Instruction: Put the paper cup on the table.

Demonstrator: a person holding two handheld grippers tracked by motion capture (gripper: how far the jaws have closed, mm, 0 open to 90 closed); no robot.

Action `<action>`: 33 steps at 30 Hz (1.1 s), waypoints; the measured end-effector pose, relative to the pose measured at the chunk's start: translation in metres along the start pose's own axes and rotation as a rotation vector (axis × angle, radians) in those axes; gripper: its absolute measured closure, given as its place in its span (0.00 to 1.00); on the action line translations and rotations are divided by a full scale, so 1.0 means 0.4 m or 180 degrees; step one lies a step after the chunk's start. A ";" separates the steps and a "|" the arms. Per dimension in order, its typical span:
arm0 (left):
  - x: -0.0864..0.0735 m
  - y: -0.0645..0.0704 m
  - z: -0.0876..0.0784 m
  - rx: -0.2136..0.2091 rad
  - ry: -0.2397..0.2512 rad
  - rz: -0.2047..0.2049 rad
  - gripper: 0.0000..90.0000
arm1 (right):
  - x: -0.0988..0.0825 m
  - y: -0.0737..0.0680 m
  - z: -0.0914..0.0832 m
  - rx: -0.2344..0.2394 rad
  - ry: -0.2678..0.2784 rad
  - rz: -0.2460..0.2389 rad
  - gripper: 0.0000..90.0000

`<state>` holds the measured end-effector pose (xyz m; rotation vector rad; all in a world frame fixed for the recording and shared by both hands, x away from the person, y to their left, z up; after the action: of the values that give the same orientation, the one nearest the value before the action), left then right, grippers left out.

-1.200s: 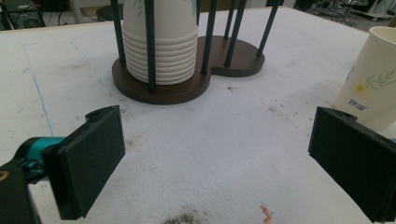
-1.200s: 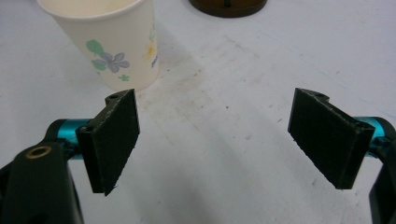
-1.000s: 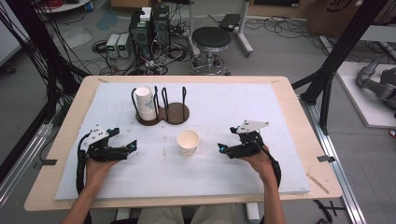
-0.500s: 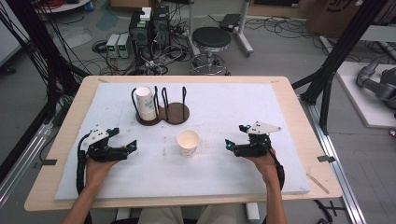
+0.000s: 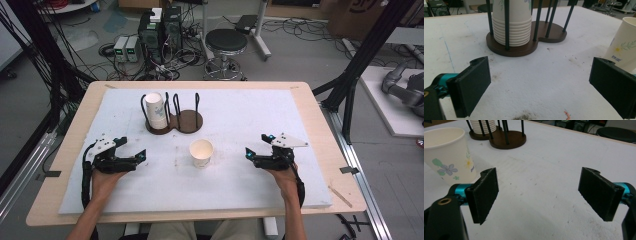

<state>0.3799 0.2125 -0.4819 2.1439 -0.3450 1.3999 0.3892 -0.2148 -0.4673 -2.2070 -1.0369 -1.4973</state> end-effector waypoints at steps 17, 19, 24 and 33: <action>0.002 -0.001 -0.004 -0.0021 0.0054 -0.0016 0.04 | -0.033 0.008 -0.008 -0.0140 0.0065 0.0104 0.19; 0.002 -0.001 -0.004 -0.0016 0.0053 -0.0013 0.04 | -0.033 0.008 -0.009 -0.0153 0.0070 0.0093 0.19; 0.002 -0.001 -0.005 -0.0018 0.0055 -0.0006 0.04 | -0.035 0.007 -0.011 -0.0169 0.0072 0.0087 0.19; 0.002 0.000 -0.005 -0.0029 0.0065 -0.0010 0.04 | -0.030 0.004 -0.012 -0.0166 0.0131 0.0037 0.19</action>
<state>0.3787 0.2137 -0.4805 2.1204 -0.3395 1.4147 0.3847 -0.2235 -0.4757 -2.2035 -0.9812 -1.5752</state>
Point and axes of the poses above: each handheld gripper's, and its own axes: z roughly forward along the jaws, x roughly out of its top, y roughly to its right, the point moved 8 cm from there along z, roughly forward along the jaws, and after that the axes turned 11 degrees about -z, right-handed, at the moved point
